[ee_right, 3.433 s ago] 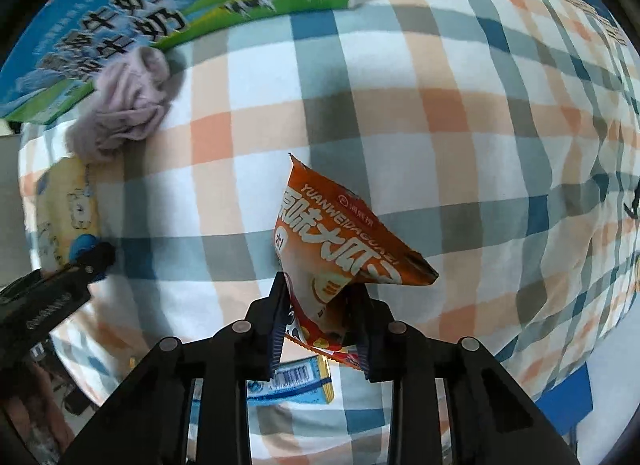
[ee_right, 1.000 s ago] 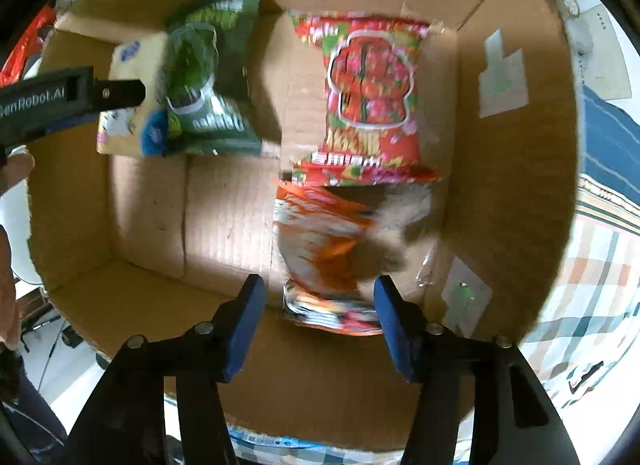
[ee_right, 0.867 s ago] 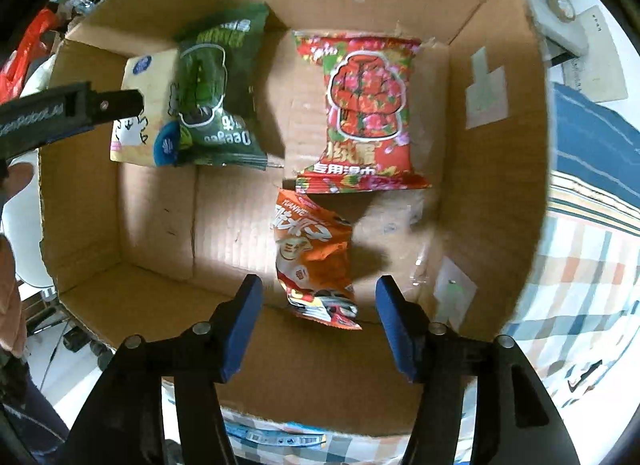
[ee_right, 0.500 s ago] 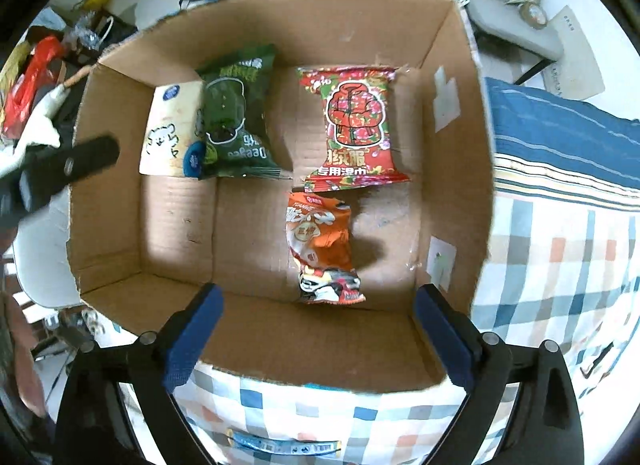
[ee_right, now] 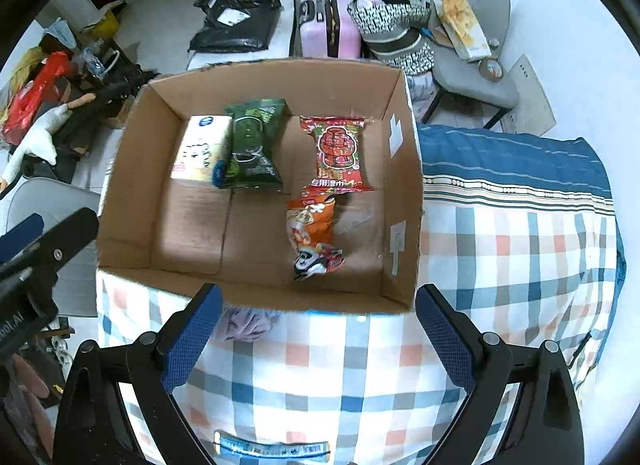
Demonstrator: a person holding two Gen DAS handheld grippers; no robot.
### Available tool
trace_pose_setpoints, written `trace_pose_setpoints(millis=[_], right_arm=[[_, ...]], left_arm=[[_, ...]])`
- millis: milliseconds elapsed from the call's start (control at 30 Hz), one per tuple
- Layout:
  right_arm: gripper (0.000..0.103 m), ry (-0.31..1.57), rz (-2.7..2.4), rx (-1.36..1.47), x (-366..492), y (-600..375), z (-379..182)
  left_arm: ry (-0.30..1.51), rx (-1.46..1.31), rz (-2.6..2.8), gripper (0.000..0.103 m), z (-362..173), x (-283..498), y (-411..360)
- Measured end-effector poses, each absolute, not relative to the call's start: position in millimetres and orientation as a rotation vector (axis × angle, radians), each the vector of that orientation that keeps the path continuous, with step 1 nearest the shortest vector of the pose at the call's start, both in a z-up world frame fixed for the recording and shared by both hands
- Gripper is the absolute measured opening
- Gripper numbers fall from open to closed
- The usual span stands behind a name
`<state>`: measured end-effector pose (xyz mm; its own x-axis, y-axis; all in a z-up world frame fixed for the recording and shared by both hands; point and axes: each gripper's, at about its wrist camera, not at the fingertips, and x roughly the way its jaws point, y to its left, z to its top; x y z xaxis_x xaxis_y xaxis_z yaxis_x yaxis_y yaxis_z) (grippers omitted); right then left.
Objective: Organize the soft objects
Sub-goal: 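Carry tissue pack and chip bag into the box and open both grippers, then grasp the lilac sock with the left gripper while the right grasps the blue tube packet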
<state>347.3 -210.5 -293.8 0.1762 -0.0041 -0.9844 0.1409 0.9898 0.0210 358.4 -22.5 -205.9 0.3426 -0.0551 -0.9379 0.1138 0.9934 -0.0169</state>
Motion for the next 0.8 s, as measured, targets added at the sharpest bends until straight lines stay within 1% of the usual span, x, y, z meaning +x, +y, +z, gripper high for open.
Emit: trace_pose_setpoints(millis=[333, 433, 500, 567, 633, 700, 800], right_arm=[[0.099, 1.293, -0.077, 0.120, 300, -198, -239], [0.099, 1.270, -0.060, 0.107, 285, -193, -227], [0.099, 1.286, -0.020, 0.102, 271, -188, -228], [0.099, 1.339, 0.034, 0.073, 250, -180, -242], [0.099, 1.409, 0.094, 0.028, 229, -169, -270], [0.099, 1.496, 0.133, -0.033, 208, -158, -306], [0.099, 1.636, 0.205, -0.089, 176, -141, -369]], left_arm=[[1.149, 0.029, -0.107, 0.094, -166, 306, -8], [1.158, 0.013, -0.107, 0.094, -162, 294, -4], [1.171, 0.009, -0.107, 0.094, -164, 281, 0], [1.182, 0.017, -0.097, 0.094, -169, 264, 5], [1.203, 0.040, -0.064, 0.094, -185, 240, 12], [1.245, 0.049, -0.036, 0.094, -206, 221, 20], [1.367, 0.043, 0.011, 0.094, -254, 193, 34]])
